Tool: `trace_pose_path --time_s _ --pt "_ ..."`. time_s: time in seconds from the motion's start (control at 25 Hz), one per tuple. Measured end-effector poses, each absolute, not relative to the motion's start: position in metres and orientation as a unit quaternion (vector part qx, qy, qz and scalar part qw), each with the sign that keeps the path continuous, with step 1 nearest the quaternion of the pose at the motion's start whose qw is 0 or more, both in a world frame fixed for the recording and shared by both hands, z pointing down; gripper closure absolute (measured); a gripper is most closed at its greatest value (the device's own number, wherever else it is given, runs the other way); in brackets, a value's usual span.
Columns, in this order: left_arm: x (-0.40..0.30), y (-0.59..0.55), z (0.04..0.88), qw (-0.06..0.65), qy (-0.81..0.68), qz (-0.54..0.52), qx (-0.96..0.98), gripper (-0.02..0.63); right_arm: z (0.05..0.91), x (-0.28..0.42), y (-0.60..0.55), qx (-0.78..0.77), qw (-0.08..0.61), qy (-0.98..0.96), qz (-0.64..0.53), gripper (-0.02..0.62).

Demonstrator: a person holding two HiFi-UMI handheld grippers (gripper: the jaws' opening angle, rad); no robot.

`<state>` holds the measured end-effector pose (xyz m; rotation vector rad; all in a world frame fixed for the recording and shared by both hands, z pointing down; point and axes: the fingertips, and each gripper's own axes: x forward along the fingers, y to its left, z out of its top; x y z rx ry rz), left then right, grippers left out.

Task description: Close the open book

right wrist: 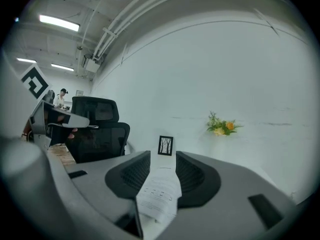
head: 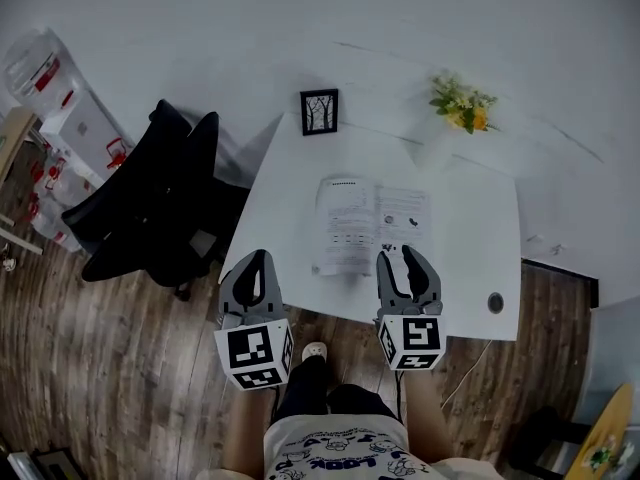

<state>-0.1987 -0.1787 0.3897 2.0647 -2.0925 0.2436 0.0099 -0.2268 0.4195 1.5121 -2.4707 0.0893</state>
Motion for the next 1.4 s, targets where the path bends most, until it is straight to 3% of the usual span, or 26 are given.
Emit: trace_pose_path --time_s 0.8,1.4 --pt "-0.208 -0.191 0.473 0.166 -0.700 0.132 0.682 0.583 0.505 -0.019 -0.240 0.458 0.253 -0.852 0.006 0.440" --pt "-0.192 -0.174 0.510 0.203 -0.706 0.152 0.662 0.583 0.567 -0.024 -0.219 0.369 0.373 -0.845 -0.103 0.433"
